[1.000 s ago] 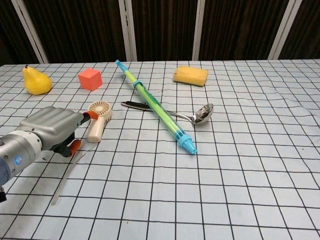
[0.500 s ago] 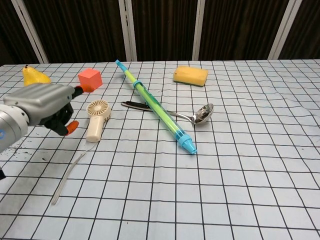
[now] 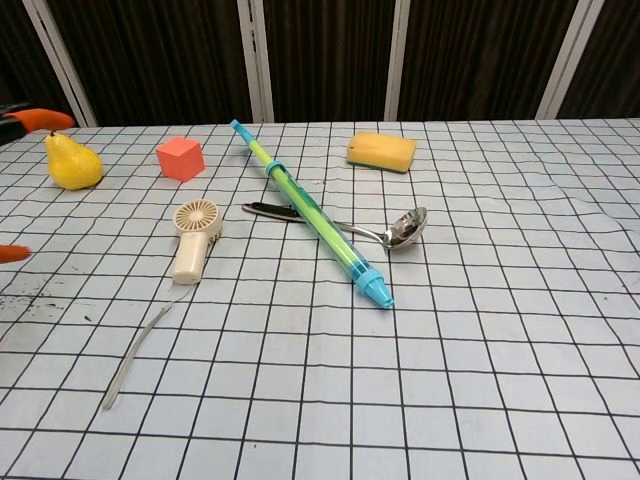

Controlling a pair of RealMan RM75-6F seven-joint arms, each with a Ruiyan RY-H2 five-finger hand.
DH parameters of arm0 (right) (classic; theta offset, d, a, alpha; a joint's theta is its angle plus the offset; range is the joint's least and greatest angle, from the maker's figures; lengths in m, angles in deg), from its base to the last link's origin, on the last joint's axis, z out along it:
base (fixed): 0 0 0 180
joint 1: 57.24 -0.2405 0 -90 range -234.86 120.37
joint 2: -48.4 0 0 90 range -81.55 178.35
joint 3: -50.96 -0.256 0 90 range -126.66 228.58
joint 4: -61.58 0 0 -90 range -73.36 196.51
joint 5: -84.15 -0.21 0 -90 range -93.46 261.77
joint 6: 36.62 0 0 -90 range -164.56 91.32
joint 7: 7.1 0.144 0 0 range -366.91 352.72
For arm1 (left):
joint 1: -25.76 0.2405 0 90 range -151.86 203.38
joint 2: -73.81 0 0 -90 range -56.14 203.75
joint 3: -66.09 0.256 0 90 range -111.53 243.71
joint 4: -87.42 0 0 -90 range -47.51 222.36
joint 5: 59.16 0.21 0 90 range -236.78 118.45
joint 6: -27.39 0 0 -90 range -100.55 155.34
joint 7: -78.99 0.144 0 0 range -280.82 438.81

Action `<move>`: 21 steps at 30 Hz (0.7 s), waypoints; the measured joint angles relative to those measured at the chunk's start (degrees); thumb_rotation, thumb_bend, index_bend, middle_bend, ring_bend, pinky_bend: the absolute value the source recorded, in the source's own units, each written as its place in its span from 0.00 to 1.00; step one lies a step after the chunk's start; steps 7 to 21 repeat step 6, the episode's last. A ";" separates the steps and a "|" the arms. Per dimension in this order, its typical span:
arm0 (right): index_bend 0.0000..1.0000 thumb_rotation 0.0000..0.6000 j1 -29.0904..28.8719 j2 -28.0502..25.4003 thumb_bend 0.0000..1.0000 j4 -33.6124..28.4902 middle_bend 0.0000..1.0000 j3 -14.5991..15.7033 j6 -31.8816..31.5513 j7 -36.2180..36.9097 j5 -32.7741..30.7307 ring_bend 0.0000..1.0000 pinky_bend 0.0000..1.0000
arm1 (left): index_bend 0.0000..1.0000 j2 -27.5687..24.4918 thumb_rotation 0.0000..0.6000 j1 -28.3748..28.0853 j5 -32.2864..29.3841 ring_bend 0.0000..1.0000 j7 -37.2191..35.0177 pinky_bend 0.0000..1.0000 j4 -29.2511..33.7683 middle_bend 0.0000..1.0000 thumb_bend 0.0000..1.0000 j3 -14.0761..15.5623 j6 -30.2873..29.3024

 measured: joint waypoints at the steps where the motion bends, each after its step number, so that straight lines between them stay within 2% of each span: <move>1: 0.06 1.00 0.00 0.03 0.28 -0.02 0.00 -0.03 -0.02 -0.16 -0.04 0.00 0.00 | 0.00 -0.75 1.00 1.15 1.24 0.00 -0.95 0.00 -0.21 0.00 0.10 1.05 -1.08; 3: 0.06 1.00 0.05 0.15 0.28 -0.07 0.00 -0.06 -0.16 -0.49 -0.10 0.00 0.00 | 0.00 -2.51 1.00 4.07 4.52 0.00 -3.56 0.00 -1.63 0.00 0.10 3.49 -3.85; 6: 0.06 1.00 0.12 0.22 0.28 -0.16 0.00 -0.06 -0.32 -0.63 -0.03 0.00 0.00 | 0.00 -4.23 1.00 6.78 6.98 0.00 -6.55 0.00 -3.36 0.00 0.10 5.38 -5.87; 21: 0.06 1.00 0.12 0.22 0.28 -0.16 0.00 -0.06 -0.32 -0.63 -0.03 0.00 0.00 | 0.00 -4.23 1.00 6.78 6.98 0.00 -6.55 0.00 -3.36 0.00 0.10 5.38 -5.87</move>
